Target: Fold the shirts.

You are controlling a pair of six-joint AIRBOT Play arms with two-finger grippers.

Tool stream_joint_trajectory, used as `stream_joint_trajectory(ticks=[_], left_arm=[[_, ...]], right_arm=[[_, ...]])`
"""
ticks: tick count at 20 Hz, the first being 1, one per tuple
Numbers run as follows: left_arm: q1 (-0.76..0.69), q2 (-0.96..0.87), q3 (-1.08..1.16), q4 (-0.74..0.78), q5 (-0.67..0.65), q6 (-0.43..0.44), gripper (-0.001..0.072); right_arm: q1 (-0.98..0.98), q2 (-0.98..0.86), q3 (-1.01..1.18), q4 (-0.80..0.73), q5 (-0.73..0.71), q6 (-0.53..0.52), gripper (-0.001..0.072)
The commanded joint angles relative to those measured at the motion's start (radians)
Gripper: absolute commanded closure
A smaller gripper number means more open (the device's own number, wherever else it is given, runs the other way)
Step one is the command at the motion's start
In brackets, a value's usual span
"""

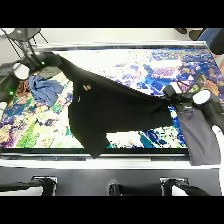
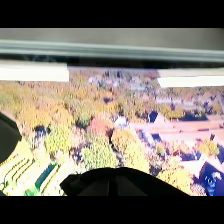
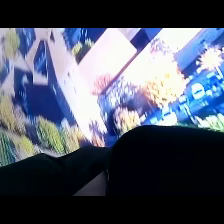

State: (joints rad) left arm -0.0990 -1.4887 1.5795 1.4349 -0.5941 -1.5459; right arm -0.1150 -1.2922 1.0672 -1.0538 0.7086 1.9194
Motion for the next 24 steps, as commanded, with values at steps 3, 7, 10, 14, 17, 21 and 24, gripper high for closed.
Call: stream_joint_trajectory(ticks=[3, 7, 10, 14, 17, 21, 24], left_arm=[[-0.010, -0.113, -0.002, -0.005, -0.246, -0.045, 0.0656], [0.016, -0.111, 0.007, -0.021, -0.451, -0.172, 0.0043], [0.132, -0.100, -0.024, -0.044, -0.769, -0.109, 0.0043], [0.253, 0.010, -0.353, -0.297, -0.833, 0.056, 0.0055], [0.265, 0.066, -0.616, -0.375, -0.727, 0.076, 0.0196], [0.211, 0.064, -0.748, -0.525, -0.555, 0.133, 0.0197], [0.170, 0.053, -0.750, -0.565, -0.447, 0.132, 0.0219]], right_arm=[[0.001, -0.201, -0.013, 0.179, -0.120, 0.011, 0.0607], [-0.053, -0.160, 0.042, 0.175, 0.000, -0.153, 0.0219], [-0.202, -0.109, 0.131, 0.069, 0.243, -0.251, 0.0209], [-0.369, -0.104, 0.129, -0.036, 0.546, -0.302, 0.0212], [-0.365, -0.106, 0.110, -0.056, 0.645, -0.382, 0.0215], [-0.346, -0.106, 0.109, -0.058, 0.655, -0.383, 0.0215], [-0.323, -0.106, 0.105, -0.067, 0.645, -0.383, 0.0215]])
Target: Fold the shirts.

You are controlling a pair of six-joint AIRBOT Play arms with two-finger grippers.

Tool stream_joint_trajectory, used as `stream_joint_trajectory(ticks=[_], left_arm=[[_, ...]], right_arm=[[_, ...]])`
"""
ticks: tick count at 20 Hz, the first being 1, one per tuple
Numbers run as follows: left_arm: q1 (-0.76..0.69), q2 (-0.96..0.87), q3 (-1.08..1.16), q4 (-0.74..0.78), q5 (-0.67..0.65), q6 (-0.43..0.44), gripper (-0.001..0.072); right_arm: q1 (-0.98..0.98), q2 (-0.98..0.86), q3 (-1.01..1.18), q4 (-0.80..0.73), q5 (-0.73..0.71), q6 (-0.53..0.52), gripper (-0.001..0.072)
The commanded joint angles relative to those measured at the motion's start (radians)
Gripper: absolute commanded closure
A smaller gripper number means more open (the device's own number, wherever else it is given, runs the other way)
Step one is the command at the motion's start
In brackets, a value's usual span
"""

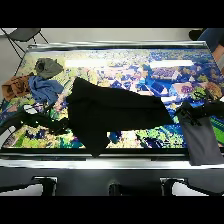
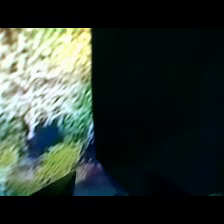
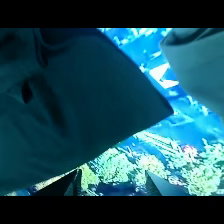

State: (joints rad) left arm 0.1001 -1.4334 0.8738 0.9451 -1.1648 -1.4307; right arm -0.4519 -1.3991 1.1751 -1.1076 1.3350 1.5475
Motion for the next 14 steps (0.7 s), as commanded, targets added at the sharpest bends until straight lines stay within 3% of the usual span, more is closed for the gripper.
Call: stream_joint_trajectory(ticks=[1, 4, 6, 7, 9, 14], left_arm=[[-0.034, -0.002, -0.044, -0.082, 0.157, 0.017, 0.0273], [-0.033, -0.003, -0.044, -0.082, 0.216, 0.013, 0.0293], [-0.033, -0.003, -0.044, -0.082, 0.220, 0.011, 0.0571], [-0.033, -0.002, -0.044, -0.082, 0.220, 0.011, 0.0640], [-0.033, 0.006, -0.044, -0.081, 0.216, 0.030, 0.0672], [-0.033, 0.053, -0.044, -0.081, 0.213, 0.045, 0.0672]], right_arm=[[0.018, 0.001, -0.011, -0.014, 0.009, -0.011, 0.0214], [0.032, -0.003, -0.064, -0.019, -0.032, -0.010, 0.0208], [0.052, -0.004, -0.127, -0.010, -0.077, -0.007, 0.0198], [0.065, -0.005, -0.158, 0.005, -0.111, -0.007, 0.0198], [0.094, -0.005, -0.195, 0.018, -0.195, -0.005, 0.0199], [0.117, -0.045, -0.201, -0.009, -0.324, 0.044, 0.0200]])
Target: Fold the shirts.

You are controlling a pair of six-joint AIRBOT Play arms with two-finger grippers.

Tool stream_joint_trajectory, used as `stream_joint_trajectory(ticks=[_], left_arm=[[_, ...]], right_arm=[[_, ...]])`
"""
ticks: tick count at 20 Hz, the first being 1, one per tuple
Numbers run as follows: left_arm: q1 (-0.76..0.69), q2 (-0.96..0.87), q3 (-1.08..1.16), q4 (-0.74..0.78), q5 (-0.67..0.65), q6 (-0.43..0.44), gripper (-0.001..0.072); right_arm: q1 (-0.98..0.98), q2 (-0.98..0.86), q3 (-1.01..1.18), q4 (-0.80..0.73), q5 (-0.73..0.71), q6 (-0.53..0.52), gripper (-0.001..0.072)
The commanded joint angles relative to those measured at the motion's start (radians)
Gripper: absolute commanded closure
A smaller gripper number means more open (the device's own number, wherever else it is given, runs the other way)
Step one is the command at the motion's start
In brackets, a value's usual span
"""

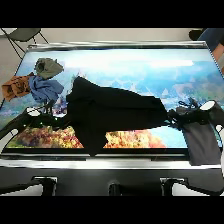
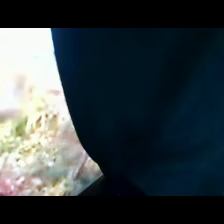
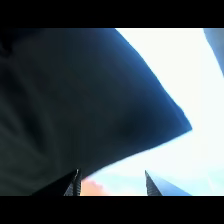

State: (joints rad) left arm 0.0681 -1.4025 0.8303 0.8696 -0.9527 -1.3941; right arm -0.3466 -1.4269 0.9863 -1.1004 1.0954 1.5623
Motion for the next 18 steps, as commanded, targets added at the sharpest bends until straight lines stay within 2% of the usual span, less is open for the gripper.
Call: stream_joint_trajectory(ticks=[1, 2, 4, 8, 10, 13, 14, 15, 17, 18], left_arm=[[-0.001, 0.027, 0.000, -0.005, 0.001, 0.008, 0.0672], [-0.001, 0.030, 0.000, -0.006, 0.001, 0.008, 0.0672], [-0.001, 0.031, 0.000, -0.006, 0.001, 0.008, 0.0672], [-0.001, 0.032, 0.002, -0.005, -0.008, 0.014, 0.0672], [-0.001, 0.032, 0.008, -0.006, -0.008, 0.019, 0.0672], [-0.001, 0.032, 0.021, -0.006, -0.016, 0.027, 0.0672], [-0.001, 0.032, 0.027, -0.006, -0.025, 0.027, 0.0672], [-0.001, 0.032, 0.034, -0.006, -0.034, 0.027, 0.0672], [0.000, 0.032, 0.055, -0.005, -0.055, 0.033, 0.0673], [0.002, 0.032, 0.080, -0.005, -0.084, 0.052, 0.0673]], right_arm=[[0.012, -0.016, -0.010, -0.025, -0.081, 0.031, 0.0199], [0.012, -0.015, -0.004, -0.027, -0.060, 0.031, 0.0198], [0.012, -0.013, 0.011, -0.067, -0.008, 0.027, 0.0151], [0.012, -0.025, 0.014, -0.194, -0.016, 0.068, 0.0155], [0.013, -0.035, 0.014, -0.164, -0.063, 0.081, 0.0224], [0.013, -0.064, 0.014, -0.048, -0.129, 0.083, 0.0251], [0.013, -0.079, 0.014, -0.005, -0.135, 0.083, 0.0285], [0.013, -0.091, 0.014, 0.016, -0.142, 0.083, 0.0357], [0.013, -0.095, 0.019, 0.010, -0.150, 0.082, 0.0661], [0.013, -0.086, 0.040, -0.015, -0.125, 0.066, 0.0662]])
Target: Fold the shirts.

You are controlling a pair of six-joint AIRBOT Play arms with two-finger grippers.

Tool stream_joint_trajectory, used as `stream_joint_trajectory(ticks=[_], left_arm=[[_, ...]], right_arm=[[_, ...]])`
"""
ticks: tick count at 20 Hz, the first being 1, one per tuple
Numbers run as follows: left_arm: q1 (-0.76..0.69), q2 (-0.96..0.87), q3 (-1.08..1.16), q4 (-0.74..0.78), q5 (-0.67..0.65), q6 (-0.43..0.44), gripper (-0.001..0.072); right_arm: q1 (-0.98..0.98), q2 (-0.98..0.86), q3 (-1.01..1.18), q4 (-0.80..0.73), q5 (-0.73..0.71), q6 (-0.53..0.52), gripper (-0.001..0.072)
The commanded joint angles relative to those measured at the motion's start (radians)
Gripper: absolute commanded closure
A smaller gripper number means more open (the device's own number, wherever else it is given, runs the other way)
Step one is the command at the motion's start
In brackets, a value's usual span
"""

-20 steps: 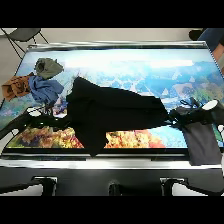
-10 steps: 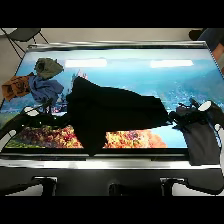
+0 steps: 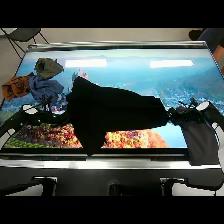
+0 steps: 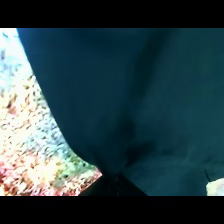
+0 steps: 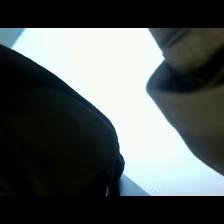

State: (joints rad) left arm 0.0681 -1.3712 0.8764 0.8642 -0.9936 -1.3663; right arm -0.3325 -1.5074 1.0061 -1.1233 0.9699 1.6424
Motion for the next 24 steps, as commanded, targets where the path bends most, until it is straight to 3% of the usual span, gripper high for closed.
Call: stream_joint_trajectory(ticks=[1, 6, 10, 12, 14, 17, 21, 24], left_arm=[[0.006, 0.006, 0.075, 0.010, -0.084, 0.040, 0.0674], [0.007, 0.200, 0.524, 0.276, -0.214, -0.005, 0.0675], [0.008, 0.368, 1.093, 0.320, -0.173, -0.068, 0.0674], [0.007, 0.436, 1.267, 0.330, -0.110, -0.147, 0.0674], [0.007, 0.538, 1.250, 0.316, -0.066, -0.199, 0.0675], [0.008, 0.636, 1.173, 0.320, -0.038, -0.198, 0.0675], [0.008, 0.637, 1.175, 0.323, 0.010, -0.232, 0.0675], [0.007, 0.594, 1.175, 0.335, -0.071, -0.232, 0.0675]], right_arm=[[-0.001, 0.008, 0.050, -0.012, 0.032, -0.033, 0.0663], [-0.001, 0.248, 0.387, -0.092, 0.130, -0.153, 0.0664], [-0.001, 0.548, 0.761, -0.199, 0.038, -0.142, 0.0663], [-0.001, 0.687, 0.840, -0.252, 0.006, -0.067, 0.0663], [-0.001, 0.800, 0.843, -0.264, 0.027, -0.018, 0.0663], [-0.001, 0.881, 0.843, -0.312, 0.073, 0.004, 0.0663], [-0.001, 0.884, 0.845, -0.333, 0.109, 0.003, 0.0663], [-0.001, 0.832, 0.845, -0.333, 0.203, 0.003, 0.0664]])
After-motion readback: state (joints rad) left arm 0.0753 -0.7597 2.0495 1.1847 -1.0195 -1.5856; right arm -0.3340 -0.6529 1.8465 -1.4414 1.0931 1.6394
